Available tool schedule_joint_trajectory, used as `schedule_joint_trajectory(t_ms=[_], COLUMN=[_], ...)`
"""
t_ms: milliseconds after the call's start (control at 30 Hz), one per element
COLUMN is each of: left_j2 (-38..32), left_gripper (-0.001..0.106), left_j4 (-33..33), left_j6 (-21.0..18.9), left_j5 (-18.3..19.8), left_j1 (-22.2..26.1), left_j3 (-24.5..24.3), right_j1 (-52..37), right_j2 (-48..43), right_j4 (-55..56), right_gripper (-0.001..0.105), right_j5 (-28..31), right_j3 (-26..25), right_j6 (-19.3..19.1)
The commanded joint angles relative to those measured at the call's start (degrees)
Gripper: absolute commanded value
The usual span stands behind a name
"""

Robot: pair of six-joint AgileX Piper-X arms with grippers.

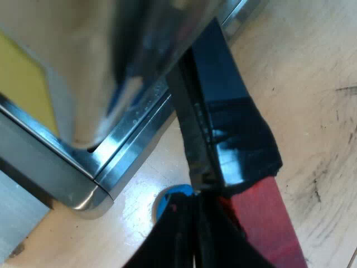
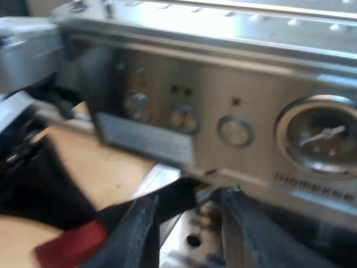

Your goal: Put the handle in the coffee machine

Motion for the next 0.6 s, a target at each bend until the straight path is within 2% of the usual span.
schedule_joint_trajectory(t_ms=[33, 167, 300, 467, 600], left_j2=[-0.6, -0.7, -1.8, -4.4, -7.7], left_gripper=[0.001, 0.001, 0.000, 0.000, 0.000], left_j4=[0.1, 0.1, -0.4, -1.4, -4.2], left_j6=[-1.4, -2.4, -3.8, -4.5, -8.0], left_j5=[3.3, 3.3, 3.3, 3.3, 3.3], left_j1=[-0.9, -0.9, -0.9, -1.5, -3.6], left_j3=[-0.2, -0.1, 0.5, 4.6, 7.9], right_j1=[0.2, 0.2, 0.2, 0.2, 0.2], right_j2=[-2.9, -6.6, -9.0, -13.6, -16.3], right_j4=[4.2, 7.3, 9.2, 13.1, 16.3], right_gripper=[0.032, 0.032, 0.032, 0.032, 0.032], right_j5=[-5.2, -9.9, -10.8, -10.8, -11.6], right_j3=[-0.2, -0.2, -0.2, -0.2, -0.2], right_j6=[1.3, 1.4, 1.4, 1.4, 1.4])
